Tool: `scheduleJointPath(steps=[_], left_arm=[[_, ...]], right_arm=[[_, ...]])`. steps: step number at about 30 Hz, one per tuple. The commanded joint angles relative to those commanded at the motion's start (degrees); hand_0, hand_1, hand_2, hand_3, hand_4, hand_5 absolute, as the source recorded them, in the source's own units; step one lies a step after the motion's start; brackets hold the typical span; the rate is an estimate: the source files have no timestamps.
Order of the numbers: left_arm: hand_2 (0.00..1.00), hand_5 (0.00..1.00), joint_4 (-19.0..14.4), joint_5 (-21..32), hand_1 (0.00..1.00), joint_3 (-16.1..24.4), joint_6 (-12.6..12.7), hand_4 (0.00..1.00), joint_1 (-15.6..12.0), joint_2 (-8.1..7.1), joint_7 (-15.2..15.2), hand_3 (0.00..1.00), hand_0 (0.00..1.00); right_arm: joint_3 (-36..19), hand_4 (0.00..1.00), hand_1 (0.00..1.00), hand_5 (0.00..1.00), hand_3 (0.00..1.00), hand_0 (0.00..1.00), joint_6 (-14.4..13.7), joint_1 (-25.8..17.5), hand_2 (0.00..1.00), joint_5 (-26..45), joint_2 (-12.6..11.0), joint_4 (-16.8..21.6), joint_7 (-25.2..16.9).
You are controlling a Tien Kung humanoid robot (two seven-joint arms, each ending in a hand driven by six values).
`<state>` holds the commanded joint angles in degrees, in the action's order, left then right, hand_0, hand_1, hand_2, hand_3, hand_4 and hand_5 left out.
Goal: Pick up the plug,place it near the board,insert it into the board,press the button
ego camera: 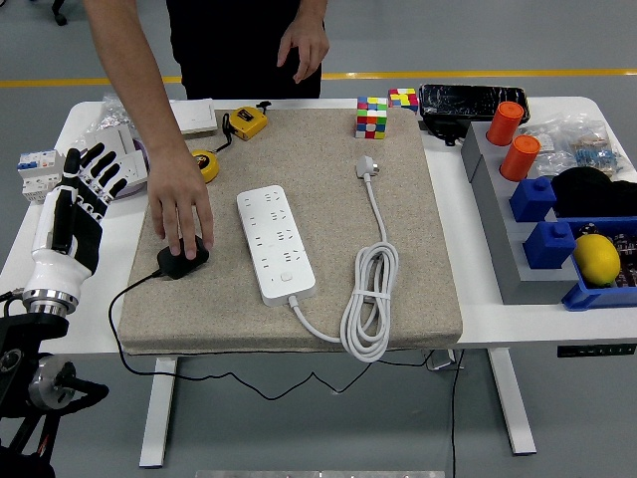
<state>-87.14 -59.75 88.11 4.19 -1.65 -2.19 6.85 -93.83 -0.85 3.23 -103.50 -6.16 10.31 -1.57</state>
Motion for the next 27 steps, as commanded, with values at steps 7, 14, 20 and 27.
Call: scheduleJointPath(steps=[7, 14, 20, 27], left_arm=[[0.863, 0.763, 0.48, -1.07, 0.907, 0.45, -0.89, 0.998, 1.07, -0.27, -0.76, 0.856, 0.841], [0.874, 0.76, 1.27, -2.09, 0.917, 0.74, -1.66, 0.998, 1.79, -0.71, -1.32, 0.864, 0.852], [0.904, 0.751, 2.48, -3.57, 0.942, 0.3, -2.18, 0.998, 2.58, -1.01, -1.86, 0.881, 0.914], [0.909, 0.743, 4.52, -4.35, 0.946, -0.62, -2.22, 0.998, 3.82, -1.91, -1.93, 0.895, 0.923]], right_arm=[[-0.69, 0.998, 0.928, 0.998, 0.879, 0.96, 0.0, 0.16, 0.863, -0.25, 0.04, 0.0, 0.07], [-0.41, 0.998, 0.927, 0.998, 0.88, 0.964, 0.05, 0.75, 0.862, 0.2, -0.07, 0.0, -0.01], [-0.54, 0.998, 0.925, 0.998, 0.879, 0.966, -0.04, 0.86, 0.863, -0.04, -0.05, 0.0, 0.05], [1.32, 0.998, 0.922, 0.998, 0.893, 0.963, -0.1, 1.06, 0.863, 0.49, -0.54, 0.0, 0.0]])
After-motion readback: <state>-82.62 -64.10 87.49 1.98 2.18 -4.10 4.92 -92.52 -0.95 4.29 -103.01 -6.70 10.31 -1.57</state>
